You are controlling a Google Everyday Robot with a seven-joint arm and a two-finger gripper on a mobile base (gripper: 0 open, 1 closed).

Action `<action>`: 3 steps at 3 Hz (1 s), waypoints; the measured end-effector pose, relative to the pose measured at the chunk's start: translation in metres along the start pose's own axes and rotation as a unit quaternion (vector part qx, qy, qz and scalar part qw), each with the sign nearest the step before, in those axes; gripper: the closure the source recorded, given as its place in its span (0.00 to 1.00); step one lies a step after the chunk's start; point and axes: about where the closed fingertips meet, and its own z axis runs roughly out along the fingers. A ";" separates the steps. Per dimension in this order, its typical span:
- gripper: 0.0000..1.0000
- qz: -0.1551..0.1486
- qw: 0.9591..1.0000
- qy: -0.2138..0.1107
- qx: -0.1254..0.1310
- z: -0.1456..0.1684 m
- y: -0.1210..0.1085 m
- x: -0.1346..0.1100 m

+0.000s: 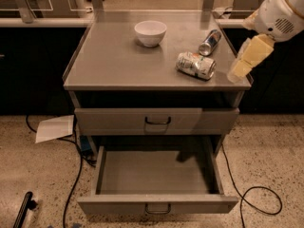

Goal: Place 7up can into middle drawer

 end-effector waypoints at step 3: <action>0.00 0.064 0.998 -0.001 0.027 0.023 -0.019 0.008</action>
Offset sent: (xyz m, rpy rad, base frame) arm 0.0208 0.0067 -0.0103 0.0123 -0.0186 -0.0539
